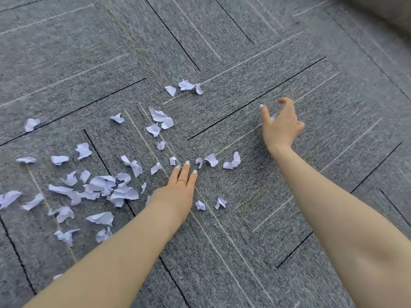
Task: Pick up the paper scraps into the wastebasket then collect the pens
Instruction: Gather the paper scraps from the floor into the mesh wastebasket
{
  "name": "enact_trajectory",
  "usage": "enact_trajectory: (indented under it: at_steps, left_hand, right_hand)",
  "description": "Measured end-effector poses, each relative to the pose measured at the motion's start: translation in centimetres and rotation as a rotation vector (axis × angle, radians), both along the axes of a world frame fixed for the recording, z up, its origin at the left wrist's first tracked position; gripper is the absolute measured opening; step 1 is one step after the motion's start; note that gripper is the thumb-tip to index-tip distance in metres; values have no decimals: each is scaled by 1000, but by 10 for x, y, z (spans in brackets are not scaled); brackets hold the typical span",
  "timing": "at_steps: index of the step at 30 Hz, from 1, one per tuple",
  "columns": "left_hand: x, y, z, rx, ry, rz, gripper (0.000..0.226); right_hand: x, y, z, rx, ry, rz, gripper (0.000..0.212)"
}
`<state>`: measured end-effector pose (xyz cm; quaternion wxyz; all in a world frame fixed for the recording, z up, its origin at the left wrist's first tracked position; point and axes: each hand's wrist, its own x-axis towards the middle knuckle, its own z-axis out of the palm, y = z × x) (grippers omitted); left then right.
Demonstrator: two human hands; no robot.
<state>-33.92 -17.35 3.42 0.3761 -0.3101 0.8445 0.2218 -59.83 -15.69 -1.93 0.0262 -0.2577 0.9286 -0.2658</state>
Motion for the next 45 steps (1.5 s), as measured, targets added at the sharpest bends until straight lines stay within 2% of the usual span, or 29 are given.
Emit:
enact_trajectory:
  at_steps: [4, 6, 10, 15, 19, 21, 23, 27, 28, 29, 31, 33, 36, 39, 41, 45]
  left_hand:
    - [-1, 1, 1, -13, 5, -3, 96]
    - [-1, 0, 1, -13, -1, -18, 95]
    - [0, -2, 0, 3, 1, -22, 94]
    - [1, -1, 1, -25, -6, -41, 96]
    - [3, 1, 0, -58, 26, -40, 94]
    - [4, 4, -1, -77, 39, -54, 93]
    - [6, 7, -3, -101, 48, -61, 94]
    - [6, 3, -4, -67, 40, -60, 95]
    - [7, 2, -4, -60, 37, -53, 95]
    - [7, 1, -4, -58, 39, -47, 95]
    - [8, -1, -4, -40, 52, -39, 95]
    - [9, -1, -5, -17, 57, -35, 94]
    - [9, -2, -7, 0, 62, -23, 93]
    - [10, -3, -7, 12, 75, -8, 93]
    - [11, -2, -6, 21, 81, -2, 93]
    - [12, -4, -3, 16, 82, -15, 93]
  right_hand:
    - [7, 8, -14, 27, -20, 18, 38]
    - [7, 7, -13, -3, -58, -24, 35]
    - [12, 12, -11, -69, -91, -181, 41]
    - [12, 9, -10, -71, -132, -272, 19]
    - [8, -3, -4, -121, -236, -382, 14]
    - [15, -20, 2, -247, -298, -313, 13]
    - [34, -48, 12, -350, -369, -149, 11]
    - [79, -108, 23, -427, -564, 69, 10]
    - [87, -119, 21, -415, -562, 99, 11]
    - [92, -128, 19, -370, -512, 135, 12]
    - [97, -138, 15, -205, -289, 225, 12]
    - [95, -144, 10, 0, -67, 297, 25]
    - [93, -152, 0, 229, 42, 355, 61]
    - [110, -160, -11, 317, 155, 492, 75]
    - [118, -162, -14, 331, 236, 539, 70]
    - [104, -167, -15, 277, 273, 587, 35]
